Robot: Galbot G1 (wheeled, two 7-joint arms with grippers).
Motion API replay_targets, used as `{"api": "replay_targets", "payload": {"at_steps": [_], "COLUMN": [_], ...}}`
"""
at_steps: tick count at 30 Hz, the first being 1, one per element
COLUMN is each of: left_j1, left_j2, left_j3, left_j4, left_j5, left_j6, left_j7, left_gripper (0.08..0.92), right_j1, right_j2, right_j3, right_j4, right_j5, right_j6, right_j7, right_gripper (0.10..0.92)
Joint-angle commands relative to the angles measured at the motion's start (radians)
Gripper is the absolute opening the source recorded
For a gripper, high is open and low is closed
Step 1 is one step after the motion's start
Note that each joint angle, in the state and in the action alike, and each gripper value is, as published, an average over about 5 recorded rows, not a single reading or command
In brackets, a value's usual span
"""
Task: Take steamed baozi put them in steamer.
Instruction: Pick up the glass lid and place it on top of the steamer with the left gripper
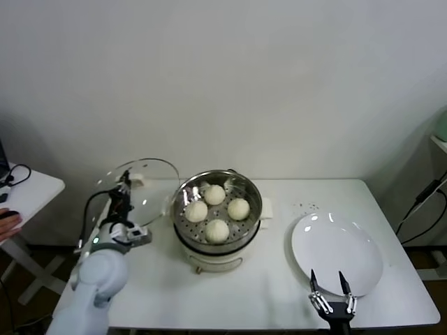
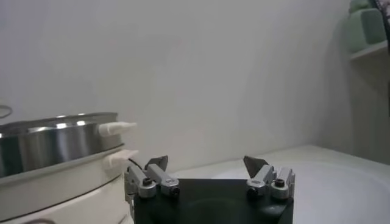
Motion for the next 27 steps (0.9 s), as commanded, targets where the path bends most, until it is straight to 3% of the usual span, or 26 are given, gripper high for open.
{"api": "replay_targets", "payload": {"at_steps": [1, 14, 27], "left_j1": [-0.093, -0.143, -0.112], "left_j2": [-0.093, -0.200, -0.290], "left_j3": [0.191, 0.302, 0.358], "left_j4": [-0.015, 0.018, 0.039], "left_j5": [0.102, 0.212, 0.322], "left_j6": [0.084, 0.106, 0.083], "left_j7": [0.064, 0.086, 0.096], "left_gripper": [0.140, 0.140, 0.140], "right_j1": [-0.001, 0.000, 0.001], "right_j2": [0.001, 0.000, -0.003], "right_j3": [0.003, 0.008, 0.004], "right_j4": [-0.001, -0.012, -0.013], "right_j5": [-0.040, -0.057, -0.059], "right_j6": [-0.021, -0.027, -0.028], "right_j7": [0.021, 0.034, 0.036], "right_gripper": [0.823, 0.823, 0.823]}}
